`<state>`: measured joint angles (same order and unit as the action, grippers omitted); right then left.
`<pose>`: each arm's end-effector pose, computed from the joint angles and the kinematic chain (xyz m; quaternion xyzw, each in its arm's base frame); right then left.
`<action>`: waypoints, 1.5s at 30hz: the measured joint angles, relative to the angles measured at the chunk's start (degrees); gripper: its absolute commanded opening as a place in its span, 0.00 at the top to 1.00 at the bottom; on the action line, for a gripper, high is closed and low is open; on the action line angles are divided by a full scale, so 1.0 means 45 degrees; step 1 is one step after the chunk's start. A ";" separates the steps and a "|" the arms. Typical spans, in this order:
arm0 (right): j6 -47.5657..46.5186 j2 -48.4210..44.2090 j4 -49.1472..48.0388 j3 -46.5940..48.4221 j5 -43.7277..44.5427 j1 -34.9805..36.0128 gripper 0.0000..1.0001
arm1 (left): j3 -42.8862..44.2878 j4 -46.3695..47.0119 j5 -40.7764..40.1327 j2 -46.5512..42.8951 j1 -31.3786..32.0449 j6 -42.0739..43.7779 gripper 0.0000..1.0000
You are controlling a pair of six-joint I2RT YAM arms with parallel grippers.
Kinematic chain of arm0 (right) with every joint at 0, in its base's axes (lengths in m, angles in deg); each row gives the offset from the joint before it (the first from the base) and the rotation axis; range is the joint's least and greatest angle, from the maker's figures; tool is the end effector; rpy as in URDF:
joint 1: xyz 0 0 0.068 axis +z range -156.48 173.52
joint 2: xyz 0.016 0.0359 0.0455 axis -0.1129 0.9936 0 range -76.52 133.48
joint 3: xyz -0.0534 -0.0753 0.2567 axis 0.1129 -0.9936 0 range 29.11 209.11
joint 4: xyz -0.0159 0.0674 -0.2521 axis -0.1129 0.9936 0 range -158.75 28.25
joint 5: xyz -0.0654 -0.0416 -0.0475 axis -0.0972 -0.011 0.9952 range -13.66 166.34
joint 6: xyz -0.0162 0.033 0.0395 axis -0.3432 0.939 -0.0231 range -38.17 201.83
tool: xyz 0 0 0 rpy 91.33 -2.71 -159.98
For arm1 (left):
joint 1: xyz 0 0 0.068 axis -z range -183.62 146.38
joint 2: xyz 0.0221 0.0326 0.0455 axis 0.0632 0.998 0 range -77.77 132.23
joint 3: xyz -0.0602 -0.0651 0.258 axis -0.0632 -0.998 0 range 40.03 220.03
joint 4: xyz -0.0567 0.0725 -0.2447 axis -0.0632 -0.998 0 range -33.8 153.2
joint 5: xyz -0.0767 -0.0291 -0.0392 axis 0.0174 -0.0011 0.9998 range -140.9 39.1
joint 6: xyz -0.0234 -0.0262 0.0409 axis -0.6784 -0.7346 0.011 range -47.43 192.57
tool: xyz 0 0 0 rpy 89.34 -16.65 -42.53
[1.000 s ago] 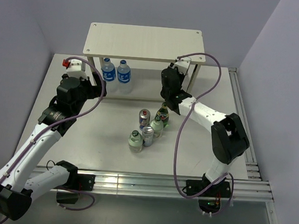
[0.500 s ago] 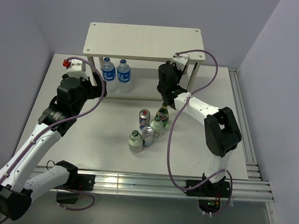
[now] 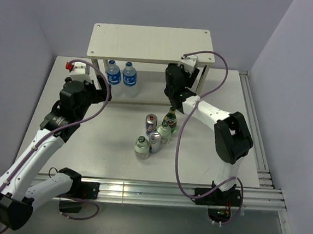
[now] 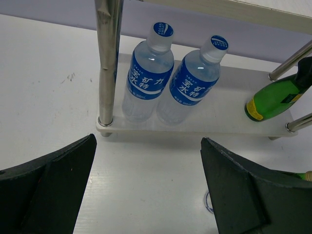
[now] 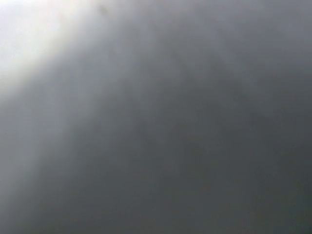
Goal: Place and organize the beverage onto the shelf
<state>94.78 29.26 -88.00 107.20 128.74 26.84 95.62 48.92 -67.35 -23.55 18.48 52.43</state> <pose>0.3759 0.2132 0.2927 0.1637 0.7198 -0.0772 0.6702 0.2025 -0.0714 0.3693 -0.0759 0.7755 -0.1179 0.6156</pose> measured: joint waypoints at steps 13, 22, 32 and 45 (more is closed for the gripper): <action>0.0243 -0.1972 0.1039 -0.1676 -0.1302 0.0000 0.05 | 0.0000 -0.0005 -0.0141 0.0000 0.0000 0.0092 0.05; 0.0627 -0.3740 0.1894 -0.2798 -0.2992 0.0000 0.04 | 0.0000 -0.0005 -0.0340 0.0000 0.0000 0.0223 0.05; 0.1258 -0.7995 0.2846 -0.5824 -0.3954 0.0238 0.04 | 0.0000 -0.0010 -0.0427 0.0000 0.0000 0.0228 0.05; 0.1700 -0.9233 0.3055 -0.7684 -0.6999 0.1545 0.08 | 0.0000 -0.0034 -0.0559 0.0000 0.0000 0.0228 0.04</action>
<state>102.43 -12.29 -74.25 72.62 97.25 33.79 95.62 48.77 -69.86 -23.55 18.48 53.46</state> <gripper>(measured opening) 0.932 0.957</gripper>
